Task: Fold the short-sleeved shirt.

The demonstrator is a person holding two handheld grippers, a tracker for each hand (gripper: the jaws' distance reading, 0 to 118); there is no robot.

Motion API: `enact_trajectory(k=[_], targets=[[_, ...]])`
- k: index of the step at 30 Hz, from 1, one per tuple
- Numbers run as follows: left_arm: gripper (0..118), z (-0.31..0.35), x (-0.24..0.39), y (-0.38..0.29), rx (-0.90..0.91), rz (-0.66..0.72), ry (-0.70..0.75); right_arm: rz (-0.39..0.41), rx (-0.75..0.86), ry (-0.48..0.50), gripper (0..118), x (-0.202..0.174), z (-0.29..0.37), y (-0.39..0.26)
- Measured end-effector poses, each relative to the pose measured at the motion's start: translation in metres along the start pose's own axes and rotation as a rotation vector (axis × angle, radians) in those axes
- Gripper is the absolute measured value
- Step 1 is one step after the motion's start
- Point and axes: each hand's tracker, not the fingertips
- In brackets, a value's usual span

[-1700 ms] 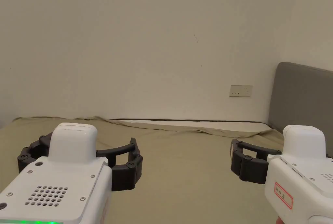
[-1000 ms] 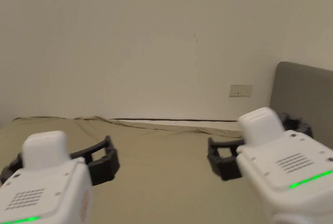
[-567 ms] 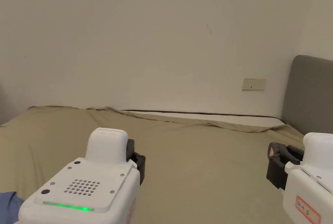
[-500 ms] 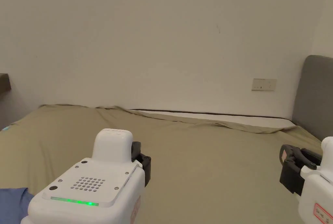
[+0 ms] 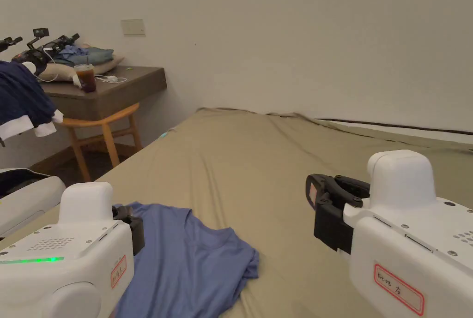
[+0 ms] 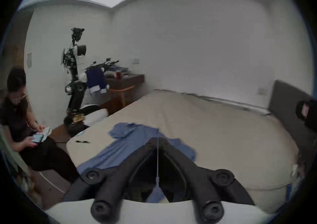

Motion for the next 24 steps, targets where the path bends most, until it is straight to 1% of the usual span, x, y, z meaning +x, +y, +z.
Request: enact_trajectory(k=[1,3,4,5,7,9,10,12,14,15,16,17,18,19,20,22,24], targets=[[0,-0.007,0.001,-0.002,-0.029,-0.013,-0.020,-0.006,-0.011,0.016,3,-0.003,-0.006,-0.003],[0,-0.030,0.010,-0.005,-0.076,-0.022,-0.070,0.007,-0.005,-0.009,3,-0.001,-0.009,-0.010],[0,-0.046,0.018,-0.005,-0.088,-0.020,-0.111,0.026,-0.015,-0.021,3,0.003,-0.007,-0.013],[0,-0.062,0.029,-0.005,-0.107,-0.023,-0.150,0.051,-0.037,-0.049,3,0.009,-0.006,-0.017],[0,-0.104,0.051,-0.007,-0.180,-0.035,-0.213,0.071,-0.087,-0.109,3,0.026,-0.003,-0.026],[0,-0.158,0.072,-0.015,-0.271,-0.048,-0.281,0.066,-0.139,-0.167,3,0.044,0.002,-0.037],[0,-0.187,0.085,-0.022,-0.357,-0.059,-0.312,0.052,-0.164,-0.196,3,0.054,0.002,-0.044],[0,-0.235,0.103,-0.038,-0.493,-0.032,-0.364,0.023,-0.208,-0.229,3,0.072,0.004,-0.056],[0,-0.272,0.123,-0.056,-0.584,-0.089,-0.364,-0.001,-0.246,-0.264,3,0.088,0.003,-0.068],[28,-0.286,0.131,-0.063,-0.605,-0.128,-0.348,-0.005,-0.255,-0.269,3,0.094,0.003,-0.072],[90,-0.299,0.137,-0.071,-0.608,-0.190,-0.285,-0.009,-0.267,-0.277,3,0.100,0.002,-0.077],[90,-0.310,0.143,-0.080,-0.616,-0.236,-0.252,-0.011,-0.280,-0.288,3,0.105,0.001,-0.081],[107,-0.323,0.147,-0.088,-0.634,-0.279,-0.234,-0.013,-0.292,-0.294,3,0.109,-0.001,-0.083],[118,-0.326,0.142,-0.094,-0.530,-0.236,-0.250,-0.015,-0.300,-0.298,3,0.113,-0.002,-0.086],[118,-0.334,0.144,-0.099,-0.566,-0.260,-0.265,-0.019,-0.303,-0.300,3,0.117,-0.002,-0.090],[118,-0.340,0.142,-0.111,-0.622,-0.263,-0.222,-0.031,-0.321,-0.302,3,0.124,-0.004,-0.095],[118,-0.350,0.143,-0.125,-0.657,-0.271,-0.241,-0.038,-0.336,-0.304,3,0.129,-0.006,-0.101]])
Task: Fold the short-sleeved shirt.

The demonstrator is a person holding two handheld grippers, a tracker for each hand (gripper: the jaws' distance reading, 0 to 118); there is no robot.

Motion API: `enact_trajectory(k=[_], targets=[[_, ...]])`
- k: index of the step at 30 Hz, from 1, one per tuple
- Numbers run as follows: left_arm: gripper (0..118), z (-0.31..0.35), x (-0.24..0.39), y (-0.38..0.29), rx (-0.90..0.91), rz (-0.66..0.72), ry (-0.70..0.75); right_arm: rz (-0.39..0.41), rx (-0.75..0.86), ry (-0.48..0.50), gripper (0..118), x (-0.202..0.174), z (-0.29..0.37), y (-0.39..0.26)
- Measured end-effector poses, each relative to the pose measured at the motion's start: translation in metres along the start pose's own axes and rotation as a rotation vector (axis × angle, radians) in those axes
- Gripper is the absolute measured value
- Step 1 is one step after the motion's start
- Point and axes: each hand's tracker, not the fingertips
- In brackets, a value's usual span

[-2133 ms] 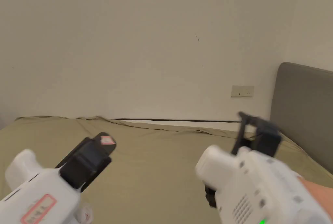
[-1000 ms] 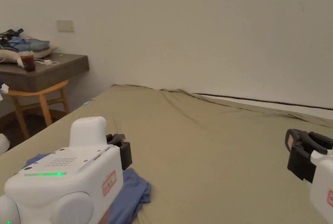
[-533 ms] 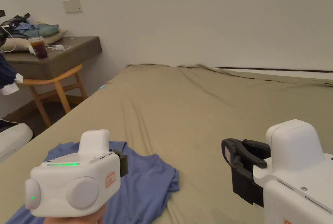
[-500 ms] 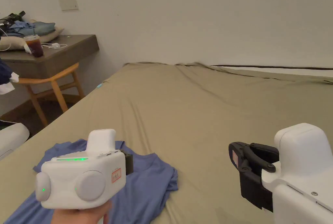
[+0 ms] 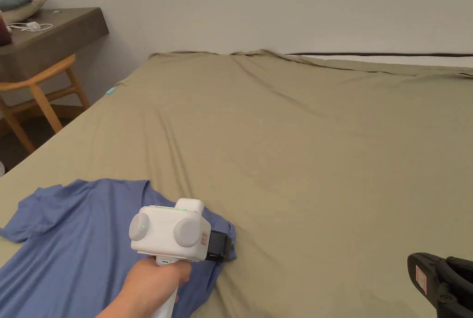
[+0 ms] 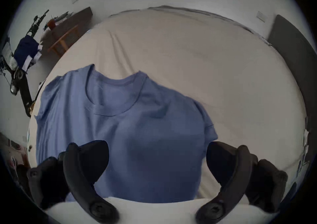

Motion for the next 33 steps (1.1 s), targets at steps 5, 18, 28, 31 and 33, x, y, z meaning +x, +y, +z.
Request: enact_trajectory(k=[5,18,28,31,33], targets=[[118,-0.026,-0.011,0.009,-0.083,0.041,-0.040,-0.010,-0.035,-0.001,3,0.008,-0.004,-0.011],[13,0.034,0.020,0.064,0.063,-0.058,0.003,-0.155,0.068,-0.149,3,0.062,0.050,-0.017],[13,0.101,0.364,0.138,0.180,-0.431,-0.394,-0.218,0.197,-0.584,3,0.158,0.207,-0.018],[13,0.132,0.515,0.099,0.181,-0.659,-0.524,-0.211,0.217,-0.690,3,0.171,0.257,-0.023],[13,0.148,0.598,0.055,0.142,-0.802,-0.608,-0.210,0.236,-0.738,3,0.173,0.286,-0.028]])
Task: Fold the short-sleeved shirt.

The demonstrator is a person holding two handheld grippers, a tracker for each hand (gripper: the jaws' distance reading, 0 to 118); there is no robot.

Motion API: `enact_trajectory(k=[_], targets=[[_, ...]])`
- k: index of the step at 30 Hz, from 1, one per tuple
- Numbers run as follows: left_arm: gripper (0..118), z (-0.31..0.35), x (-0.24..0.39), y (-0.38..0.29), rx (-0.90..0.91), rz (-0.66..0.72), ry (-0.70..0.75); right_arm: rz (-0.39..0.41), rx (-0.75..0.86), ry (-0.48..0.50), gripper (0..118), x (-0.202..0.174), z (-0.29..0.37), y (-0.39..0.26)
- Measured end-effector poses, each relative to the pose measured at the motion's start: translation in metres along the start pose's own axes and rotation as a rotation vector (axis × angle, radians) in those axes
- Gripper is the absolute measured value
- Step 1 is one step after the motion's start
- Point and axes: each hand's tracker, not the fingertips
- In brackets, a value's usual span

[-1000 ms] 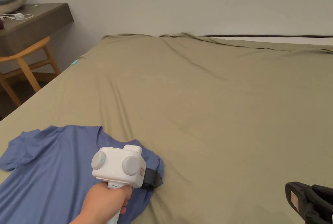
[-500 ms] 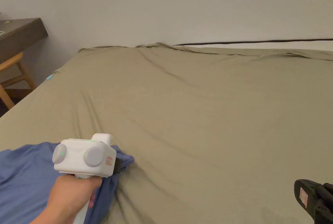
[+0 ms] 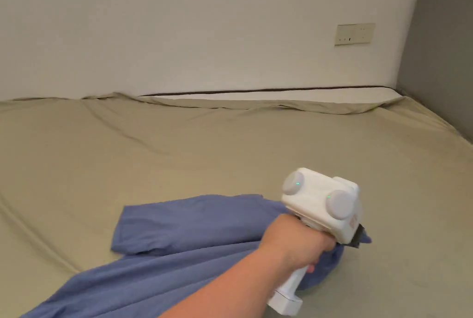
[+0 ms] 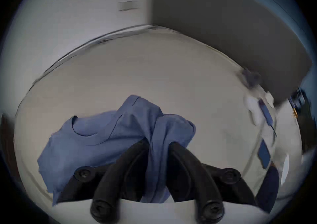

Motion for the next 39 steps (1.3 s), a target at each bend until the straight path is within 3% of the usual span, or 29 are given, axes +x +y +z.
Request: enact_trajectory(k=[3,7,9,11,13,14,15,16,19,21,23,26,29,31,32,33,34,39], targets=[[13,-0.042,0.121,0.006,-0.113,-0.130,-0.177,0.008,0.002,-0.036,3,0.023,0.025,-0.002],[13,-0.058,0.226,-0.032,-0.202,-0.287,-0.329,0.033,-0.019,-0.065,3,0.036,0.039,-0.014],[13,-0.062,0.247,-0.049,-0.227,-0.290,-0.332,0.032,-0.032,-0.053,3,0.037,0.038,-0.020],[13,-0.067,0.251,-0.062,-0.221,-0.317,-0.231,0.029,-0.055,-0.033,3,0.035,0.033,-0.027],[15,-0.071,0.236,-0.063,-0.219,-0.280,-0.250,0.028,-0.074,-0.010,3,0.032,0.030,-0.033],[32,-0.072,0.230,-0.063,-0.217,-0.193,-0.284,0.024,-0.082,0.003,3,0.030,0.029,-0.034],[92,-0.072,0.221,-0.061,-0.214,-0.114,-0.324,0.017,-0.086,0.025,3,0.028,0.028,-0.036],[118,-0.072,0.211,-0.057,-0.207,-0.055,-0.365,0.014,-0.091,0.042,3,0.025,0.027,-0.037],[115,-0.027,0.177,-0.054,-0.065,0.066,-0.465,0.002,-0.064,0.093,3,0.018,0.028,-0.039],[115,0.033,0.132,-0.046,0.033,0.155,-0.536,-0.028,-0.016,0.160,3,0.013,0.029,-0.036],[115,0.103,0.082,-0.064,0.192,0.201,-0.517,-0.054,0.009,0.216,3,0.006,0.025,-0.033],[118,0.195,0.018,-0.124,0.395,0.245,-0.311,-0.085,0.031,0.301,3,-0.010,0.016,-0.033],[118,0.274,-0.023,-0.208,0.421,0.274,0.061,-0.128,0.017,0.381,3,-0.036,0.001,-0.038],[113,0.302,-0.039,-0.263,0.397,0.373,0.292,-0.144,-0.010,0.411,3,-0.054,-0.009,-0.046],[95,0.308,-0.042,-0.284,0.380,0.446,0.348,-0.145,-0.033,0.422,3,-0.063,-0.014,-0.049],[30,0.314,-0.047,-0.306,0.358,0.513,0.376,-0.142,-0.067,0.426,3,-0.073,-0.019,-0.052],[0,0.314,-0.051,-0.323,0.334,0.569,0.404,-0.143,-0.087,0.430,3,-0.082,-0.023,-0.055],[0,0.302,-0.085,-0.357,0.277,0.672,0.382,-0.083,-0.133,0.481,3,-0.109,-0.034,-0.056]])
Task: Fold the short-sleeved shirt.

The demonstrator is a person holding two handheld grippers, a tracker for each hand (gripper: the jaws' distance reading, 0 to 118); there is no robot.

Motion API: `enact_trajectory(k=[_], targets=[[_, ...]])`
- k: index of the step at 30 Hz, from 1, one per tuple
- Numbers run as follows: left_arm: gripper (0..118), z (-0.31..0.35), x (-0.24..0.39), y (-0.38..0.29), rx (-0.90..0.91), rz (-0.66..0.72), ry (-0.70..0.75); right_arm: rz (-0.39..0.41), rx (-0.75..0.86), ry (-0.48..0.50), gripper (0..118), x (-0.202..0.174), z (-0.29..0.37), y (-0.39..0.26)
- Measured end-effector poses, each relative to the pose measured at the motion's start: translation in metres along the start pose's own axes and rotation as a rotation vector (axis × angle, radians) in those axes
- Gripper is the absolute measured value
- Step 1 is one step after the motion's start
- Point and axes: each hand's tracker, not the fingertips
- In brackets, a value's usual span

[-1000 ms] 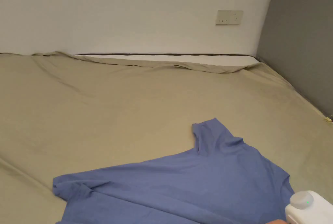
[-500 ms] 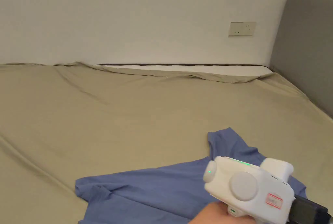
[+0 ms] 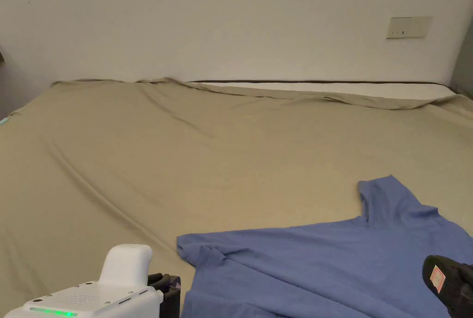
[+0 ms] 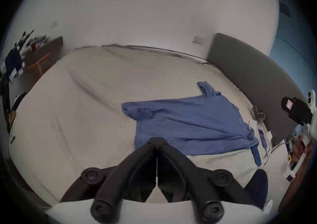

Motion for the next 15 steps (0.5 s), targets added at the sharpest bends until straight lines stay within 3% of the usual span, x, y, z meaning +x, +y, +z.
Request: enact_trajectory(k=[3,4,5,6,11,15], targets=[[0,-0.037,-0.008,0.024,0.004,-0.023,0.022,0.043,-0.008,-0.012,3,-0.004,-0.010,0.004],[12,-0.053,-0.011,0.034,-0.003,-0.042,0.040,0.043,-0.013,-0.011,3,-0.002,-0.013,0.003],[53,-0.068,-0.012,0.042,-0.015,-0.089,0.072,0.042,-0.020,-0.009,3,-0.001,-0.017,0.003],[118,-0.088,-0.012,0.051,-0.031,-0.130,0.114,0.037,-0.029,-0.007,3,0.001,-0.022,0.002],[118,-0.209,-0.018,0.088,-0.129,-0.266,0.190,0.024,-0.112,-0.037,3,0.012,-0.051,-0.012],[118,-0.297,-0.033,0.087,-0.272,-0.286,0.242,0.019,-0.163,-0.054,3,0.020,-0.071,-0.022]])
